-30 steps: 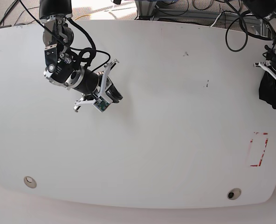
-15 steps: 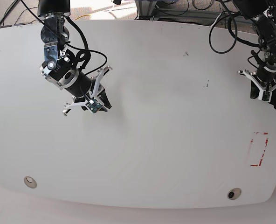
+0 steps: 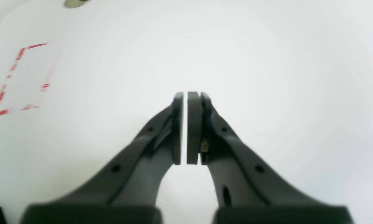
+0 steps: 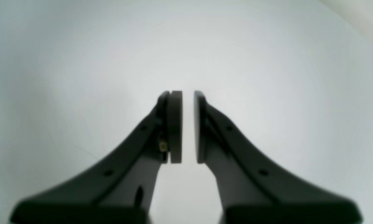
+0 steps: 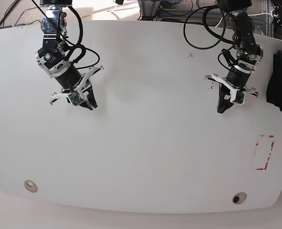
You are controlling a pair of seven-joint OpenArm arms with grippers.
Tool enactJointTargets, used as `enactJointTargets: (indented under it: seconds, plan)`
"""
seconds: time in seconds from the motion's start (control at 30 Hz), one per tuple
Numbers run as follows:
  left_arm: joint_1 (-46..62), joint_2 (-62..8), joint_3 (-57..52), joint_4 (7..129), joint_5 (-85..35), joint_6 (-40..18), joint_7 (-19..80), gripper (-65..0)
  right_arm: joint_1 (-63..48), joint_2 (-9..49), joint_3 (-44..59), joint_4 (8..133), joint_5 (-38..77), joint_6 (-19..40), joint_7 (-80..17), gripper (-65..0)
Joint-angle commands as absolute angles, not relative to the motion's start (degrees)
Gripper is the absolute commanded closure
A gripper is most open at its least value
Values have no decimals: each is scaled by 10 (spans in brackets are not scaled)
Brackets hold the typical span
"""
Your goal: Layout the t-shirt on the table in an organized manner, then fold the t-shirt properly
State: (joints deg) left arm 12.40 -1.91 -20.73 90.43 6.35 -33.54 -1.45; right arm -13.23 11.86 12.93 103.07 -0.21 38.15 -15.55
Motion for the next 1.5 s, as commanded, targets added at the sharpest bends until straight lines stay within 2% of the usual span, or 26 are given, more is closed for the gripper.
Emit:
enactJointTargets:
  seconds: [0.0,0.23,0.6,1.1,1.27,1.47]
  plan:
    - [140,-26,-196,939,54,-321,-39,0,-149,118,154,1028,7,382,-109,-57]
    - [230,-24,-184,1020,51,-315,-41,0,-223,118,204,1038,13,385,-83,-57]
    - [387,0,-186,1098,51,-317,-44,0,-375,124,246,1096,88,386,-84,-57]
    - [573,64,-187,1121,53,-315,-45,0,-562,123,256,1111,139,387,-84,-55]
    - [640,77,-187,1135,53,-314,-45,0,-613,124,256,1115,142,388,-84,-8]
    - [682,83,-188,1130,54,-314,-56,0,-668,124,255,1121,138,388,-85,-5]
